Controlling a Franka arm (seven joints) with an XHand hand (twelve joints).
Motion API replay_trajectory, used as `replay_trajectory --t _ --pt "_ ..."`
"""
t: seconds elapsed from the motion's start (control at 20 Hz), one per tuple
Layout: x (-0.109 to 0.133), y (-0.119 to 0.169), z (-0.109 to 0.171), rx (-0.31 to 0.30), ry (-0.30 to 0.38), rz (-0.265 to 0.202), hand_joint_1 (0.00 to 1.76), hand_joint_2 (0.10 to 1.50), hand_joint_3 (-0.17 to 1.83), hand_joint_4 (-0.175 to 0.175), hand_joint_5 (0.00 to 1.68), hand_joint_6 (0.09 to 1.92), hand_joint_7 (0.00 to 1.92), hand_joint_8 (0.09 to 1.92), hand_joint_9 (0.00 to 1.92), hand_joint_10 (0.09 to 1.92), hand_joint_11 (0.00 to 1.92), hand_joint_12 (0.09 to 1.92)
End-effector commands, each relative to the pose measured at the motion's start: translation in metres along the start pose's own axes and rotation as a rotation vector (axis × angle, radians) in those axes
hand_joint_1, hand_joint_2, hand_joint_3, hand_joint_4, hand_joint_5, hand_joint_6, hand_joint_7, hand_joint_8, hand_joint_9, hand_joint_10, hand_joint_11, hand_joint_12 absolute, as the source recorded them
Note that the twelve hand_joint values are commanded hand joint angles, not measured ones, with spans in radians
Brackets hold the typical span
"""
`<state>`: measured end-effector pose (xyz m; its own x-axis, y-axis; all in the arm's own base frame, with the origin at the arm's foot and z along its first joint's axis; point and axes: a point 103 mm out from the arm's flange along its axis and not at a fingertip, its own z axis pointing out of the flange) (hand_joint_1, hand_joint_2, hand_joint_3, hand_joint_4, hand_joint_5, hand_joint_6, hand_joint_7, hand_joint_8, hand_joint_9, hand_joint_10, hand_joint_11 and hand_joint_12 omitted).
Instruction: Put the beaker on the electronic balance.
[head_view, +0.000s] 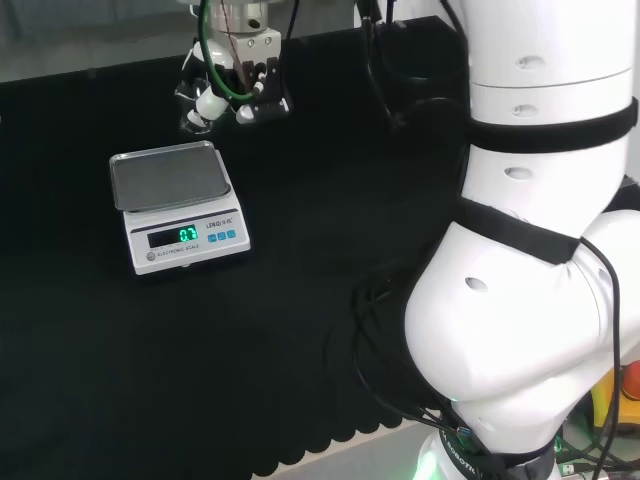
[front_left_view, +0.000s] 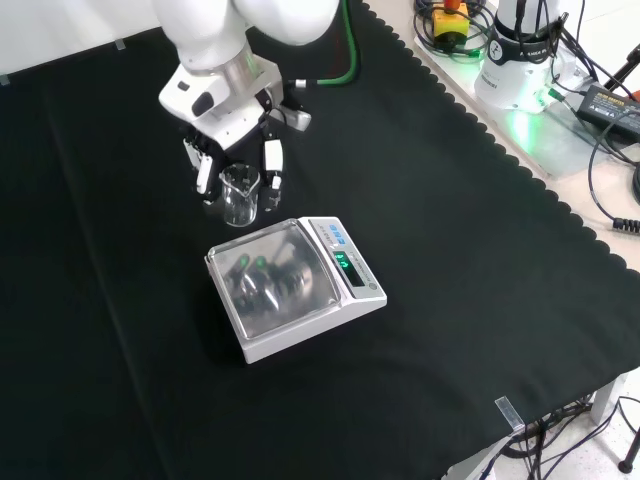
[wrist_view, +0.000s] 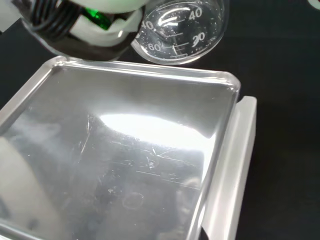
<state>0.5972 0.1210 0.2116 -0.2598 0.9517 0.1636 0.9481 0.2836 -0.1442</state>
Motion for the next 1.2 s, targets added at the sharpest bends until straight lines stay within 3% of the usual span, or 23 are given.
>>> replay_trajectory --t 0.05,0.65,1.0,1.2 --pt "-0.003 0.020 0.022 0.087 0.059 -0.033 1.14 0.66 0.74 0.022 1.19 0.86 1.74 0.69 1.90 0.40 1.43 0.79" --pt "-0.001 0.039 0.044 0.165 0.033 -0.035 1.14 0.66 0.74 0.019 1.19 0.86 1.74 0.69 1.90 0.40 1.43 0.79" --pt "0.012 0.045 0.064 0.245 -0.012 -0.041 1.14 0.66 0.74 0.017 1.19 0.86 1.74 0.69 1.90 0.40 1.43 0.80" --pt "0.015 0.042 0.065 0.250 -0.016 -0.039 1.14 0.66 0.74 0.016 1.19 0.86 1.74 0.69 1.90 0.40 1.43 0.80"
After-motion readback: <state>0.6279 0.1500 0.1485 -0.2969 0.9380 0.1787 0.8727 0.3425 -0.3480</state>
